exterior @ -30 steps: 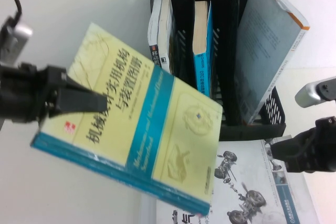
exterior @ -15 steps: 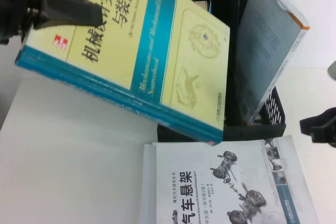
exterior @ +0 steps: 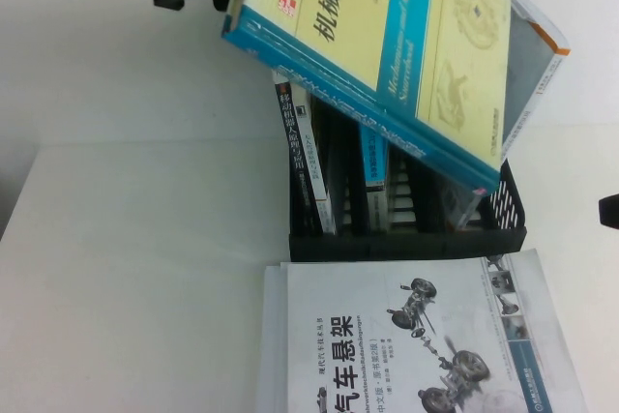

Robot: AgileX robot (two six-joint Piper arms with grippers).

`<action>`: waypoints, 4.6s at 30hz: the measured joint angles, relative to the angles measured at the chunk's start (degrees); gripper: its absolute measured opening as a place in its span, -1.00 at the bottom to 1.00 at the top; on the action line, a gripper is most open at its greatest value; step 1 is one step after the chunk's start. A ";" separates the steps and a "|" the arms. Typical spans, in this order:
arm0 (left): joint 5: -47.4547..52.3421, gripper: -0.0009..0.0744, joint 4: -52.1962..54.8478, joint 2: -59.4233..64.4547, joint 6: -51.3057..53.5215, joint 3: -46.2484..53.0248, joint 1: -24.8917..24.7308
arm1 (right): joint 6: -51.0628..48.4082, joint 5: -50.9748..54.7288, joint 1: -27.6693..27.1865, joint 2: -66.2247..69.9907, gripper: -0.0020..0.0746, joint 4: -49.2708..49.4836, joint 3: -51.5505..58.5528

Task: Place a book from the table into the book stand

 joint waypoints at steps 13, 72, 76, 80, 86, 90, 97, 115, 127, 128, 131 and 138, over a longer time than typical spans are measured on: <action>3.20 -0.47 16.17 7.50 -14.24 -9.42 -1.71 | 1.15 1.08 0.00 0.00 -0.95 -0.34 0.00; -6.92 0.05 57.29 24.60 -31.96 -19.51 -21.55 | 0.88 5.54 0.00 0.00 -0.95 3.89 0.00; -7.89 0.21 57.50 24.14 -30.01 -19.64 -21.55 | 0.24 8.43 0.00 -0.29 -0.95 4.14 0.00; -6.62 0.00 58.14 22.79 -27.25 -19.64 -21.55 | -0.78 12.94 0.00 -2.10 -0.95 4.03 0.00; -0.26 -0.80 62.36 16.56 -21.80 -19.64 -21.55 | 0.51 19.76 0.00 -8.03 -0.95 -1.25 0.00; 6.38 -0.94 63.81 10.21 -15.83 -19.64 -21.55 | 4.09 25.72 0.00 -13.52 -0.95 -7.10 0.00; 16.04 -0.97 64.69 -0.87 -9.62 -18.38 -21.55 | 18.02 32.11 0.00 -22.87 -0.95 -26.56 0.00; -22.07 -0.97 59.30 -43.82 -11.33 42.46 -21.55 | 18.36 10.31 0.00 -52.20 -0.95 -24.70 18.58; -38.53 -0.97 66.26 -50.71 -11.33 62.71 -21.55 | 14.08 -2.54 0.00 -52.57 -0.95 -17.59 31.30; -38.48 -0.97 66.36 -50.71 -11.33 63.12 -21.55 | 14.08 -2.54 0.00 -52.57 -0.95 -17.62 31.35; -38.59 -0.97 66.36 -50.71 -11.38 64.41 -21.55 | 13.99 -2.57 0.00 -52.57 -0.95 -17.47 31.35; -37.27 -0.97 66.36 -50.71 -11.46 66.44 -21.55 | 13.99 -2.57 0.00 -52.57 -0.95 -17.47 31.35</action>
